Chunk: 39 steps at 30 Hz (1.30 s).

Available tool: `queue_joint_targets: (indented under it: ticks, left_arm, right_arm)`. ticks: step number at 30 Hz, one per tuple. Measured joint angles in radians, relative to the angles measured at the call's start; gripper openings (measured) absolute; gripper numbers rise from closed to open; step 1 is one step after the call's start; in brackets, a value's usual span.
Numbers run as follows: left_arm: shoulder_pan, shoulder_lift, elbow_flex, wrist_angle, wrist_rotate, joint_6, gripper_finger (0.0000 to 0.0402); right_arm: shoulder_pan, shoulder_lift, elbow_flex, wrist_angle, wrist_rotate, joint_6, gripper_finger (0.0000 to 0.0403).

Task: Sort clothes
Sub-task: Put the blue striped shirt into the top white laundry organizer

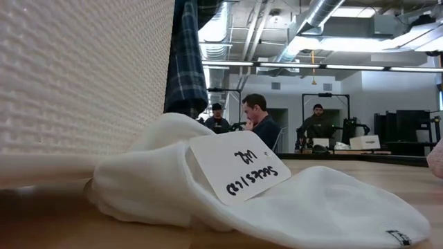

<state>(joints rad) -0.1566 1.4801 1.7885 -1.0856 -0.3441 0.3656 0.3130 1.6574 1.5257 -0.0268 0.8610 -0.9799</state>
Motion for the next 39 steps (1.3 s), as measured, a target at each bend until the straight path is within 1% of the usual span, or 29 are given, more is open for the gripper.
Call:
queue_joint_targets:
  ticks: [1,2,5,7,11,15,17,20,23,25,30,34,37,39]
  left_arm:
    - [0.0,0.004,0.0,-0.001,0.0,0.0,0.0038]
    - [0.0,0.007,0.0,-0.001,0.0,0.0,0.0038]
    - [0.0,0.007,0.0,0.005,-0.024,-0.012,0.0038]
    - [-0.001,0.007,0.0,0.023,-0.075,-0.019,0.0054]
    - [-0.022,-0.006,-0.001,0.072,-0.172,-0.009,0.0124]
    - [-0.051,-0.03,0.0,0.122,-0.218,0.016,0.02]
    - [-0.061,-0.037,0.0,0.128,-0.244,0.018,0.0232]
    - [-0.075,-0.052,0.0,0.136,-0.294,0.015,0.0268]
    - [-0.099,-0.073,0.0,0.153,-0.393,0.0,0.0286]
    - [-0.124,-0.087,0.001,0.175,-0.464,0.009,0.0288]
    - [-0.212,-0.103,0.001,0.243,-0.586,0.083,0.029]
    - [-0.273,-0.082,0.001,0.265,-0.664,0.124,0.029]
    - [-0.285,-0.043,0.001,0.3,-0.714,0.168,0.029]
    - [-0.286,-0.017,0.0,0.348,-0.75,0.201,0.029]
  right_arm:
    - [-0.003,-0.001,0.0,0.001,0.004,0.015,0.0026]
    - [-0.004,-0.001,0.0,0.006,0.012,0.032,0.0017]
    - [-0.011,0.0,0.0,0.031,0.054,0.092,0.0015]
    - [-0.014,-0.002,0.0,0.045,0.085,0.125,0.0008]
    - [-0.012,-0.002,0.0,0.125,0.143,0.139,0.0003]
    - [-0.007,-0.004,0.0,0.226,0.172,0.137,0.0002]
    - [-0.007,-0.007,-0.001,0.267,0.174,0.135,0.0001]
    - [-0.007,-0.024,-0.002,0.302,0.172,0.16,0.0001]
    - [-0.007,-0.059,-0.002,0.309,0.166,0.201,0.0001]
    - [-0.009,-0.087,-0.002,0.314,0.148,0.239,0.0]
    - [-0.008,-0.16,-0.002,0.312,0.079,0.325,0.0]
    - [-0.008,-0.213,-0.002,0.311,-0.037,0.418,0.0]
    - [-0.016,-0.237,-0.002,0.308,-0.155,0.503,0.0]
    - [-0.018,-0.242,-0.001,0.308,-0.204,0.543,0.0]
